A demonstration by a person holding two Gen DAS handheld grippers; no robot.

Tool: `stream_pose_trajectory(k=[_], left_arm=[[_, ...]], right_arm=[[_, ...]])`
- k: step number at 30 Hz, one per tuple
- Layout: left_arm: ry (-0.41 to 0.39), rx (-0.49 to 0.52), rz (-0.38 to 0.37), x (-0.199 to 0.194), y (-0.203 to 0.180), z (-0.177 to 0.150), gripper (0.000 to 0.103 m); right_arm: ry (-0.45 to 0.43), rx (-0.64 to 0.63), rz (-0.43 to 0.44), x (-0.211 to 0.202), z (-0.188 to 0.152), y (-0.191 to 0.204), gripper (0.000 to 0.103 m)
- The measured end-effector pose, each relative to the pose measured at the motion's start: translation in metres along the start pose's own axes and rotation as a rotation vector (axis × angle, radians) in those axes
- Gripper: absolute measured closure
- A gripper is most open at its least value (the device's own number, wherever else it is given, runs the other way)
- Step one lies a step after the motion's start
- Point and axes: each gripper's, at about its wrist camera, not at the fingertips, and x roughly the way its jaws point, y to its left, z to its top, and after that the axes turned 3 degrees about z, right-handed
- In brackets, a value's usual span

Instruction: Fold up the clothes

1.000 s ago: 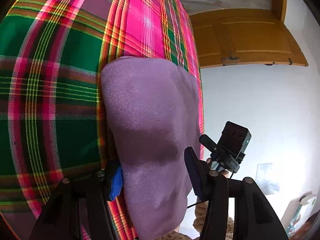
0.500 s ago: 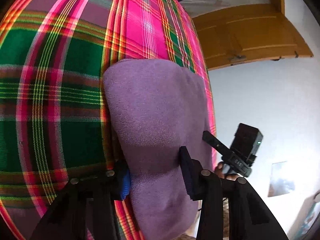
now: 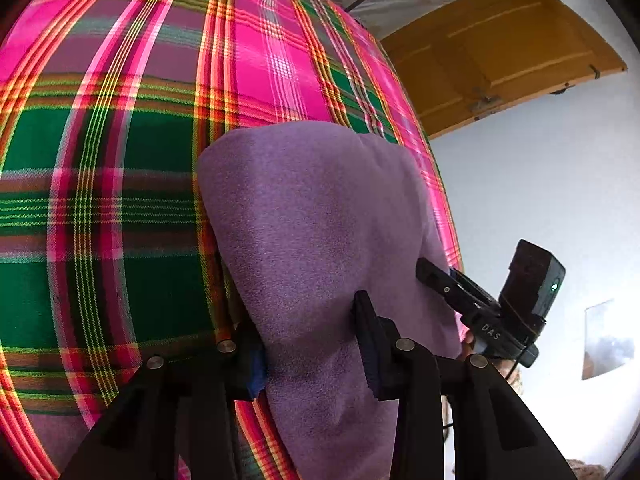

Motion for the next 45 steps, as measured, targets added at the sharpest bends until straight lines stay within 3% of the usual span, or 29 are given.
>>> stream_pose_trajectory(k=[14, 18, 21, 24, 33, 45], left_arm=[[-0.102, 0.109, 0.096, 0.003, -0.017, -0.011, 0.065], [-0.13, 0.135, 0.146, 0.004, -0.023, -0.015, 0.065], [-0.131, 0.121, 0.131, 0.002, -0.022, -0.012, 0.065], [-0.128, 0.112, 0.105, -0.003, -0.02, -0.008, 0.066], [-0.201, 0.14, 0.124, -0.035, -0.016, 0.013, 0.067], [-0.23, 0.042, 0.183, -0.064, 0.037, 0.066, 0.067]], right_arm=[[-0.079, -0.106, -0.247, 0.0, -0.012, 0.042, 0.071], [-0.105, -0.141, -0.332, -0.001, -0.015, 0.056, 0.081], [-0.12, -0.144, -0.357, -0.003, -0.014, 0.063, 0.084], [-0.124, -0.099, -0.342, -0.005, -0.01, 0.063, 0.085], [-0.166, -0.108, -0.293, 0.001, 0.017, 0.091, 0.085], [-0.161, -0.129, -0.207, 0.05, 0.063, 0.122, 0.085]])
